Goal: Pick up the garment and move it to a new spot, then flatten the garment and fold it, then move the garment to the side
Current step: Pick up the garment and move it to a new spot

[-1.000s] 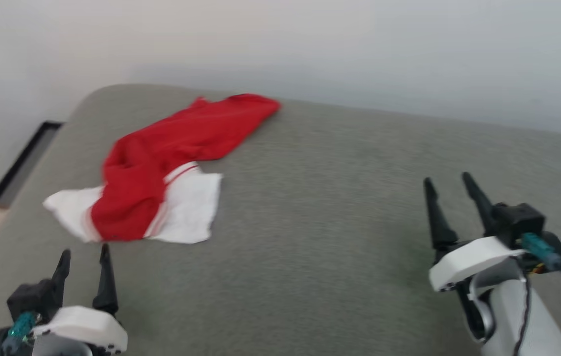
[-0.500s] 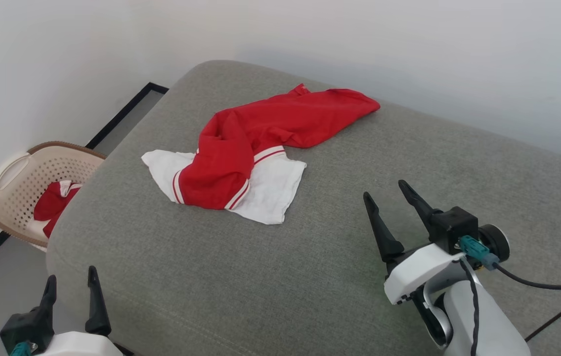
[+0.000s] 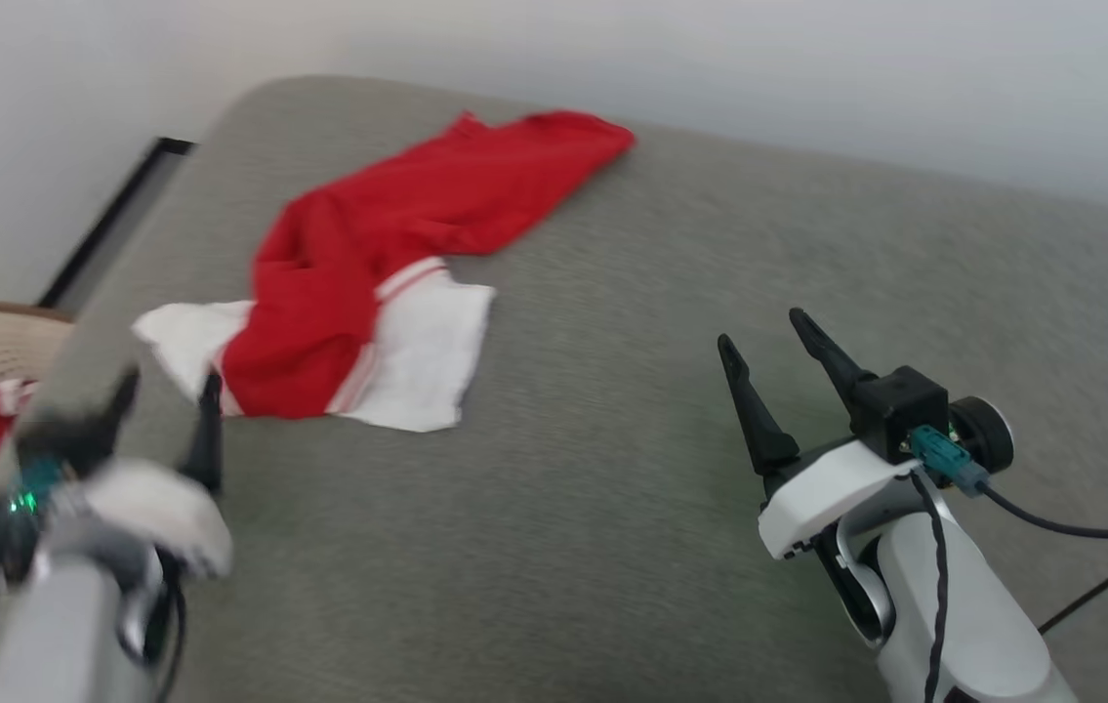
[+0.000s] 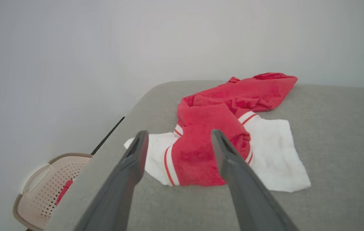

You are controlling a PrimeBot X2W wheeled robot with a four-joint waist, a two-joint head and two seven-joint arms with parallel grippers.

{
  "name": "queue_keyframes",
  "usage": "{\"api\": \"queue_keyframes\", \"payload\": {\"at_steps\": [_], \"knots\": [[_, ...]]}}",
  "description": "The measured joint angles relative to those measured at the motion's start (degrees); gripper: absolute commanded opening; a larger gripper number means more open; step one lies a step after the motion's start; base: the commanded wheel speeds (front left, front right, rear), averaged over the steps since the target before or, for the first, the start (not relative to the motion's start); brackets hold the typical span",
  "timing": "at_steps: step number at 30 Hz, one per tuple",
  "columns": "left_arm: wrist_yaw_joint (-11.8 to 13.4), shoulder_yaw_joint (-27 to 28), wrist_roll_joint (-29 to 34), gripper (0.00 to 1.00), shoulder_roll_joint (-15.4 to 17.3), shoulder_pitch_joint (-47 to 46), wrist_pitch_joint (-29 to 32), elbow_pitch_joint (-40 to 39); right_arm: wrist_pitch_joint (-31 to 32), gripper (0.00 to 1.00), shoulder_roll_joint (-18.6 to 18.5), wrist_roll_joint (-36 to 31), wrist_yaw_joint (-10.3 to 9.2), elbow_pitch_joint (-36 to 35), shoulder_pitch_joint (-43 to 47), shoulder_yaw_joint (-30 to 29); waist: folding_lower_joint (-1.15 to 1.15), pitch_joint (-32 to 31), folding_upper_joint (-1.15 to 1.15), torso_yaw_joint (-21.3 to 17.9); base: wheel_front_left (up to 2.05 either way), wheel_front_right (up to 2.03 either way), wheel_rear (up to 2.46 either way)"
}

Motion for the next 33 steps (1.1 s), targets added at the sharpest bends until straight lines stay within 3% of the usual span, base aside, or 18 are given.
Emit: {"api": "queue_keyframes", "payload": {"at_steps": [2, 6, 11, 14, 17, 20, 23, 24, 25, 26, 33], "knots": [[0.0, -3.6, -6.7, 1.0, 3.1, -5.1, 3.5, 2.5, 0.0, 1.0, 0.1, -0.3, 0.0, 0.0, -0.4, -0.2, 0.0, 1.4, 0.0, -2.1, 0.0, 0.0, 0.0], [-0.2, -12.9, -14.3, 1.0, 12.6, -11.8, 11.1, 7.1, 0.0, 1.0, 0.0, -0.7, -0.01, -0.3, -1.5, -0.8, 0.0, 4.1, 0.0, -6.4, 0.0, 0.0, 0.0], [-0.2, -22.2, -29.4, 1.0, 19.8, -15.2, 25.4, 10.8, 0.0, 1.0, 0.4, -1.1, 0.0, -1.2, -2.4, -1.0, 0.0, 7.4, 0.0, -11.6, 0.0, 0.0, 0.0], [-0.2, -25.2, -35.7, 1.0, 24.1, -16.4, 29.5, 11.7, 0.0, 1.0, 0.3, -1.0, -0.01, -2.2, -2.7, -1.2, 0.0, 9.3, 0.0, -14.2, 0.0, 0.0, 0.0], [-0.2, -27.6, -39.0, 1.0, 26.5, -17.8, 31.1, 13.0, 0.0, 1.0, 0.4, -0.7, 0.0, -3.0, -3.6, -1.0, 0.0, 11.4, 0.0, -16.1, 0.0, 0.0, 0.0], [-0.2, -29.0, -43.3, 1.0, 26.7, -19.1, 33.5, 14.9, 0.0, 1.0, 0.4, -0.6, 0.0, -3.7, -4.1, -0.9, 0.0, 13.5, 0.0, -17.4, 0.0, 0.0, 0.0], [-0.2, -30.4, -43.8, 1.0, 28.2, -20.3, 34.3, 15.8, 0.0, 1.0, 0.4, -0.6, -0.01, -4.1, -4.7, -0.6, 0.0, 14.8, 0.0, -18.1, 0.0, 0.0, 0.0], [-0.2, -30.9, -44.8, 0.62, 28.3, -20.9, 34.3, 16.4, 0.0, 1.0, 0.4, -0.6, -0.01, -4.2, -4.9, -0.5, 0.0, 15.3, 0.0, -18.4, 0.0, 0.0, 0.0], [-0.2, -31.2, -45.8, 0.16, 28.3, -21.1, 34.3, 16.9, 0.0, 1.0, 0.4, -0.5, -0.01, -4.2, -5.0, -0.3, 0.0, 15.7, 0.0, -18.7, 0.0, 0.0, 0.0], [-0.2, -31.8, -46.3, 0.0, 28.6, -21.3, 34.1, 17.1, 0.0, 1.0, 0.4, -0.5, 0.0, -4.2, -5.0, -0.2, 0.0, 15.9, 0.0, -18.9, 0.0, 0.0, 0.0], [0.0, -36.5, -49.6, 0.0, 28.8, -22.6, 27.5, 15.2, 0.0, 1.0, 0.5, 0.3, -0.01, -4.5, -4.5, -1.6, 0.0, 13.3, 0.0, -18.6, 0.0, 0.0, 0.0]]}}
